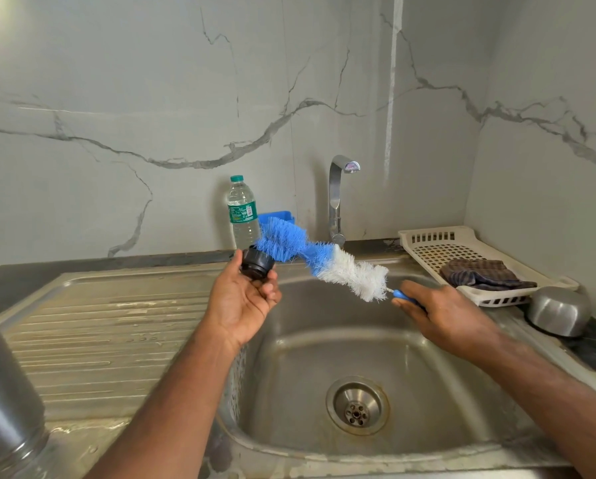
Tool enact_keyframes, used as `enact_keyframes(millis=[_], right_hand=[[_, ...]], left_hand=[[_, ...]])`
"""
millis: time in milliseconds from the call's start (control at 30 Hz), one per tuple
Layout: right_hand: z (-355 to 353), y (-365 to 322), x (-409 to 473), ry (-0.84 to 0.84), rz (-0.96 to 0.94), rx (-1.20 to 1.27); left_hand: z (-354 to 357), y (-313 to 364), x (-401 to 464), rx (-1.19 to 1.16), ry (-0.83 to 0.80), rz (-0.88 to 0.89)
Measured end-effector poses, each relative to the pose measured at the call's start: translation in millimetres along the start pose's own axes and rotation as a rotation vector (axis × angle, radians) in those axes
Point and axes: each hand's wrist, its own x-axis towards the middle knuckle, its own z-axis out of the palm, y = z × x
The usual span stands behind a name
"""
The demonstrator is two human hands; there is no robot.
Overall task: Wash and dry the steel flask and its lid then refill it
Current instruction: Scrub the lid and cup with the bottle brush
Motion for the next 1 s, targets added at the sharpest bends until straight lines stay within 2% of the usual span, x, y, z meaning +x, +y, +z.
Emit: enact_keyframes(millis=[167, 367, 700, 833, 1000], right_hand=[[8, -8, 3, 0.004, 0.006, -0.044], [1, 3, 1, 0.014, 0.005, -0.039], [5, -5, 1, -0.054, 0.027, 0.034], [7, -1, 1, -0.047, 0.017, 0.075], [7, 3, 1, -0.029, 0.031, 0.17]], left_hand=[[11, -10, -3, 0.165, -0.001, -0.071], [3, 1, 0, 0.088, 0.024, 0.011], [-3, -12, -6, 0.382, -0.047, -0.076], [-5, -16, -5, 0.521, 0.052, -0.118], [-10, -12, 2, 0.259, 0.195, 0.022]])
